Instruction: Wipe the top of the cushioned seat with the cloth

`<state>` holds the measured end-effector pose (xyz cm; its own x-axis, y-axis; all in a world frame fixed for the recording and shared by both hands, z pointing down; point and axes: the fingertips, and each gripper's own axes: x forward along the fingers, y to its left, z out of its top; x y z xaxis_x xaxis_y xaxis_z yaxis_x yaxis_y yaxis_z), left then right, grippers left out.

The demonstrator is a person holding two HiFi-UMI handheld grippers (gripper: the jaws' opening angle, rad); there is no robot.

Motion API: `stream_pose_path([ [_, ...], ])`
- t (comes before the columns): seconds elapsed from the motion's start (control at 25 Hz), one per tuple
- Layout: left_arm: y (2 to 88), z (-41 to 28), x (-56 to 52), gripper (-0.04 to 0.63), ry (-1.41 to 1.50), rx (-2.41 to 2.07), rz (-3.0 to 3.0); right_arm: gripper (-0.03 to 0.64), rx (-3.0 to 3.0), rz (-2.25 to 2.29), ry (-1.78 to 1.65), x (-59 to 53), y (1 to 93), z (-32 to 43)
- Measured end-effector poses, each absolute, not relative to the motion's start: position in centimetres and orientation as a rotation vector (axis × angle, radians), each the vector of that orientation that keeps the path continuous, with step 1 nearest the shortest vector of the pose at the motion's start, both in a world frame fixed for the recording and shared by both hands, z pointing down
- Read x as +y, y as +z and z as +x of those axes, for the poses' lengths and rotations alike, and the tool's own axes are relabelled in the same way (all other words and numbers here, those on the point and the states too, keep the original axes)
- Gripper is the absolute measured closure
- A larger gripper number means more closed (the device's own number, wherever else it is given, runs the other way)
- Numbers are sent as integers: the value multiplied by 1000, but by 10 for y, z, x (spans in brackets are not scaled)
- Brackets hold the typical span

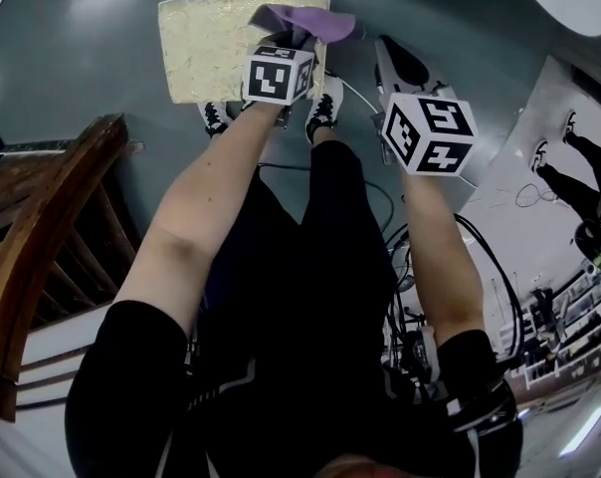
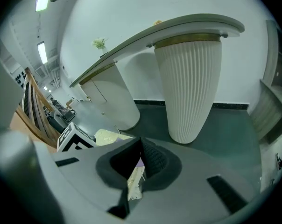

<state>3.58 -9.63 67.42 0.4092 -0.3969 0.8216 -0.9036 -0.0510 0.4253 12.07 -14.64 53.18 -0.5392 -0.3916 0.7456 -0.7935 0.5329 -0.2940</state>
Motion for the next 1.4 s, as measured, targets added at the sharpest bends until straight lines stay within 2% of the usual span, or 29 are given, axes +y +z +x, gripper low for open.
stream_pose_path([
  [0.24,690,26,-96,548,661,-1134,1636,612,-2132,971,857,-152,537,130],
  [0.64,691,-18,-83,549,579,-1092,1674,611,-2162,926,838,-142,530,82],
  [1.4,694,-180,-32,549,578,-1224,1633,611,-2126,877,798,-108,539,8],
])
